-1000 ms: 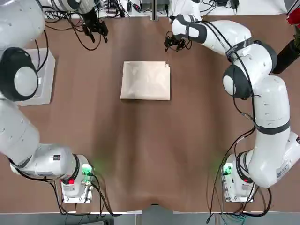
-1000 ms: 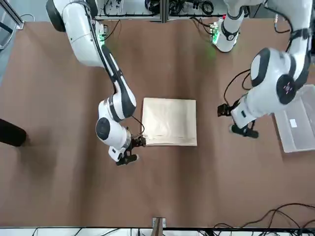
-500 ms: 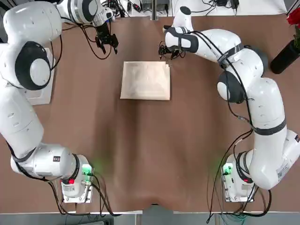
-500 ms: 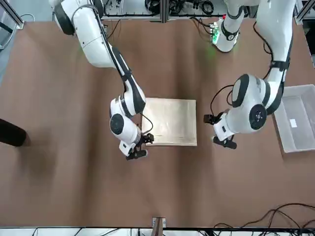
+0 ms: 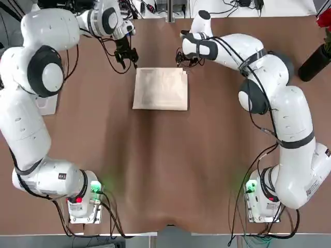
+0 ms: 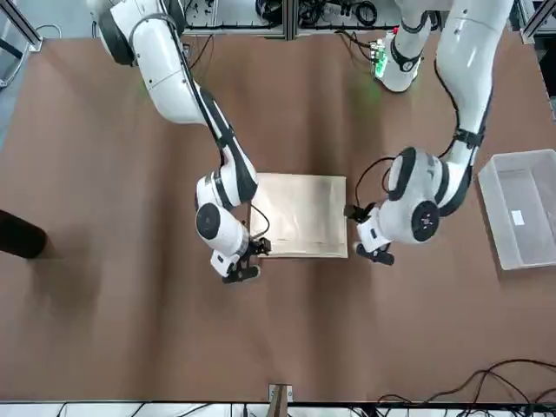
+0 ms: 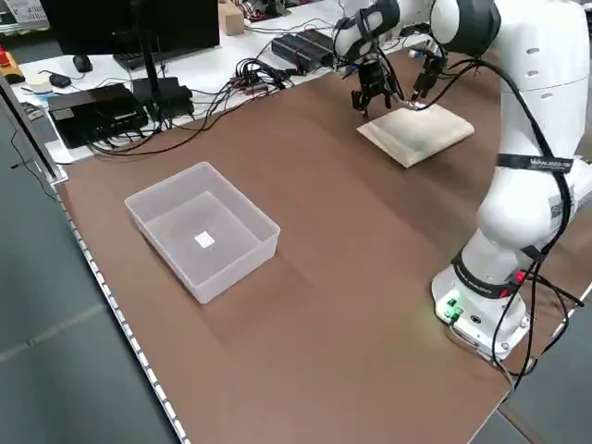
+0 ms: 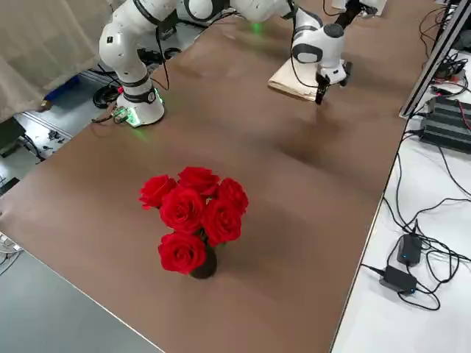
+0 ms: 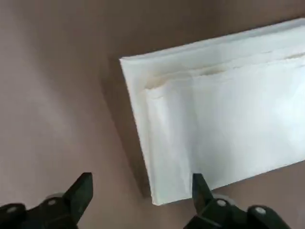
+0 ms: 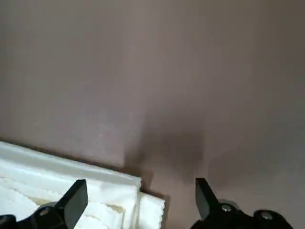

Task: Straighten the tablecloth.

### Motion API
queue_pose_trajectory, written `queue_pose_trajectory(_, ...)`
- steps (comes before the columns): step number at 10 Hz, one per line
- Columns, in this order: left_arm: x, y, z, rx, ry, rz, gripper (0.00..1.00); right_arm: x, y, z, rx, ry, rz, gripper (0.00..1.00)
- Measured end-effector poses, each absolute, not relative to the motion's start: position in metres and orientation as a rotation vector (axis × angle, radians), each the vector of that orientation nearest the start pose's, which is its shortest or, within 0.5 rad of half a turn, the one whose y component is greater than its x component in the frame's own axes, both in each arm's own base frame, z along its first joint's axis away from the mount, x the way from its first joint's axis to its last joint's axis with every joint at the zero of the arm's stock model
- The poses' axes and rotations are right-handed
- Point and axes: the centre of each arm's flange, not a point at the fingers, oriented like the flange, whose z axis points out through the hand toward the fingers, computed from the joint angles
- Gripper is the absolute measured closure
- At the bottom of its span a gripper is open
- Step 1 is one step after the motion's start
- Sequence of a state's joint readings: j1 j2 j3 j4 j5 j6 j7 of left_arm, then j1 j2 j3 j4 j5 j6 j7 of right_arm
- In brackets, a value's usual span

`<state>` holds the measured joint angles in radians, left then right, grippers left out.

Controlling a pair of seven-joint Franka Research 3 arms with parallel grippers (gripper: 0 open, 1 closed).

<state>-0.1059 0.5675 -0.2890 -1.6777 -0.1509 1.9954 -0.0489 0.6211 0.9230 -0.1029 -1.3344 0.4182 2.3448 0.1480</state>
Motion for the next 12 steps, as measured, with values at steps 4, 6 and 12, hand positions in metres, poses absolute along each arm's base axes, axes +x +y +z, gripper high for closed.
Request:
queue_pose_trajectory(4,0.609,-0.264,0.228,-3.347,0.348,0.395,0.26,0.639,0.391,0.171,-2.891,-0.191,-0.037,0.0)
queue_pose_trajectory(6,0.612,-0.265,0.224,-3.353,0.337,0.391,0.33,0.638,0.393,0.171,-2.891,-0.198,-0.039,0.0)
queue_pose_trajectory(12,0.626,-0.286,0.197,-3.4,0.326,0.25,0.31,0.63,0.405,0.168,-2.895,-0.234,-0.061,0.0)
